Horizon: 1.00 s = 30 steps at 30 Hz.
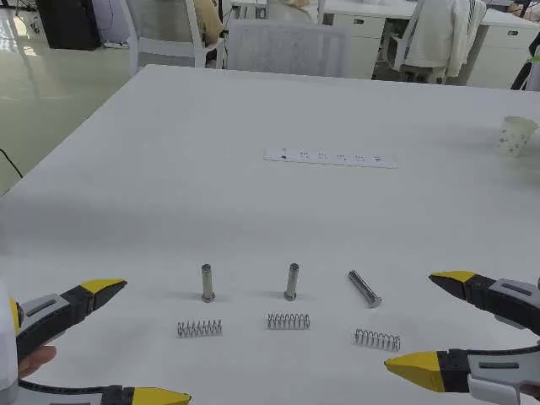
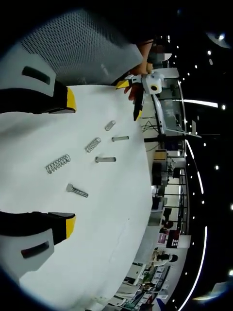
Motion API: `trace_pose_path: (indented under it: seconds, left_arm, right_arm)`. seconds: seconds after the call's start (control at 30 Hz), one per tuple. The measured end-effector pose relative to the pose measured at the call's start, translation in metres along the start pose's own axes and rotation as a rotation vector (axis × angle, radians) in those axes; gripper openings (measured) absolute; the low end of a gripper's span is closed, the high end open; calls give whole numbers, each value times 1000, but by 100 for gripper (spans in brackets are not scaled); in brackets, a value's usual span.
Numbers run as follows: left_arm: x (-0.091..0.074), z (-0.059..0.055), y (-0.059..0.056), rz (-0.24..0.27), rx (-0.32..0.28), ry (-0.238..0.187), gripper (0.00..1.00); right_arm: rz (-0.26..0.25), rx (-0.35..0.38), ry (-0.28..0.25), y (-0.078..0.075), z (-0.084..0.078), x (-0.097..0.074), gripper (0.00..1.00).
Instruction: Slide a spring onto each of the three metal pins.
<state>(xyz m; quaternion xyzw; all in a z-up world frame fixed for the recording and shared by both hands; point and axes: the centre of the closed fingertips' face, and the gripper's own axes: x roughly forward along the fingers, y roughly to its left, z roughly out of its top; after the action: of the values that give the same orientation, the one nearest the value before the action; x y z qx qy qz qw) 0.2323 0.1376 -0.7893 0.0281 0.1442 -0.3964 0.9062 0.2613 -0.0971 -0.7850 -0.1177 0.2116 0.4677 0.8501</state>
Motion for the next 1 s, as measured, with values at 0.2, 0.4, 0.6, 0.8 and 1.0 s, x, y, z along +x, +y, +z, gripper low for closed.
trace_pose_path:
  seconds: [0.2,0.4,0.6,0.8,1.0]
  left_arm:
    - [-1,-1,0,-1,-1,2,95]
    - [-2,-2,-1,-1,-2,6,95]
    - [-2,-3,0,0,-3,9,95]
    - [-1,-2,-1,-1,0,7,95]
    - [-1,-3,-1,-2,-2,10,95]
  right_arm:
    - [-1,3,1,0,-1,0,83]
    - [0,9,2,2,-2,1,83]
    - [2,11,3,3,-4,2,83]
    - [-1,11,-1,1,-3,2,82]
    - [0,11,4,2,-5,1,82]
